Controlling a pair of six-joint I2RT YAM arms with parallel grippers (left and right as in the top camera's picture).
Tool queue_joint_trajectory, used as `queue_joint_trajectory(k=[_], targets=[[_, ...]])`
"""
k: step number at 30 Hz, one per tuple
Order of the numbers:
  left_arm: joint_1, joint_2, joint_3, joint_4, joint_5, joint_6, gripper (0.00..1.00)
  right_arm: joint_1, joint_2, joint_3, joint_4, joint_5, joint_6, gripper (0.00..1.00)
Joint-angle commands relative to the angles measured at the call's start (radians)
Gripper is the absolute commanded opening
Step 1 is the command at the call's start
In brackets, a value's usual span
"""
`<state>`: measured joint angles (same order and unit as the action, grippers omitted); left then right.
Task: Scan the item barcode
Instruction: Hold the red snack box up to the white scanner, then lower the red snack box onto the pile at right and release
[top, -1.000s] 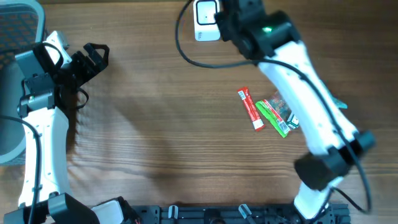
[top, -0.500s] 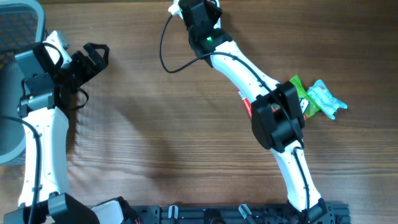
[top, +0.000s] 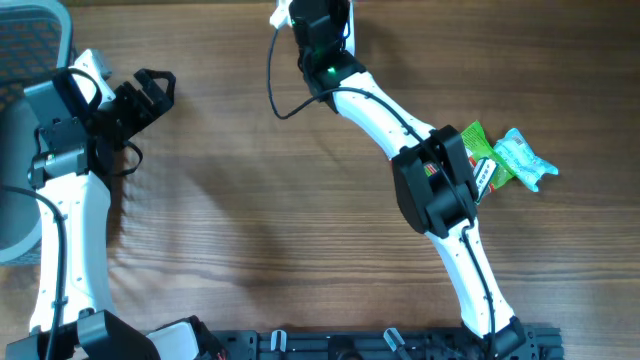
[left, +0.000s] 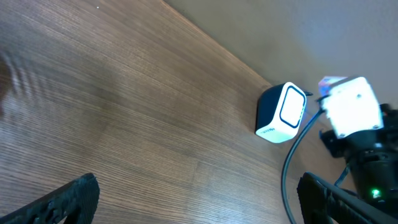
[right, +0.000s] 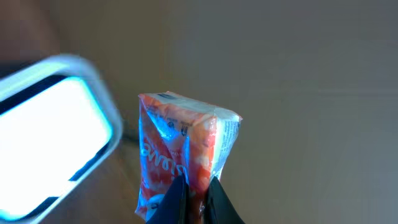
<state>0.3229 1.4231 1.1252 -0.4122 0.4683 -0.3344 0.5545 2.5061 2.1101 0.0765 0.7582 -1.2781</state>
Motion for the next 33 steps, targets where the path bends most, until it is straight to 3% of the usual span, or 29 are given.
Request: queue_joint_trajectory(k=[1,2,4,7,10,13,15,18,22,25,30,32,33], targets=[[0.003,0.0,0.003,0.003,0.002,0.016,1.0,0.007,0.011,0.009,-0.079,0.008,0.124,0.04],[0.003,0.0,0.003,0.003,0.001,0.016,1.0,0.007,0.003,0.009,-0.084,0.006,0.285,0.04],[0.003,0.0,0.003,0.003,0.001,0.016,1.0,0.008,-0.037,0.009,-0.146,-0.049,0.382,0.04],[0.003,0.0,0.003,0.003,0.002,0.016,1.0,-0.005,-0.082,0.009,-0.281,-0.175,0.415,0.04],[0.003,0.0,0.003,0.003,0.002,0.016,1.0,-0.014,-0.083,0.009,-0.292,-0.101,0.423,0.04],[0.003,0.0,0.003,0.003,0.002,0.016,1.0,-0.001,-0.156,0.009,-0.281,-0.052,0.505,0.04],[0.003,0.0,0.003,0.003,0.002,0.016,1.0,0.009,-0.262,0.009,-0.373,-0.083,0.62,0.04],[0.003,0.0,0.003,0.003,0.002,0.016,1.0,0.009,-0.393,0.009,-0.631,-0.185,0.894,0.04],[0.003,0.0,0.003,0.003,0.002,0.016,1.0,0.006,-0.517,0.009,-1.231,-0.562,1.264,0.06],[0.003,0.0,0.003,0.003,0.002,0.016,1.0,-0.024,-0.509,-0.027,-1.55,-0.57,1.407,0.05],[0.003,0.0,0.003,0.003,0.002,0.016,1.0,-0.085,-0.509,-0.301,-1.542,-0.571,1.439,0.09],[0.003,0.0,0.003,0.003,0.002,0.016,1.0,-0.103,-0.509,-0.428,-1.413,-0.567,1.435,0.32],[0.003,0.0,0.003,0.003,0.001,0.016,1.0,-0.111,-0.509,-0.47,-1.35,-0.566,1.435,0.68]])
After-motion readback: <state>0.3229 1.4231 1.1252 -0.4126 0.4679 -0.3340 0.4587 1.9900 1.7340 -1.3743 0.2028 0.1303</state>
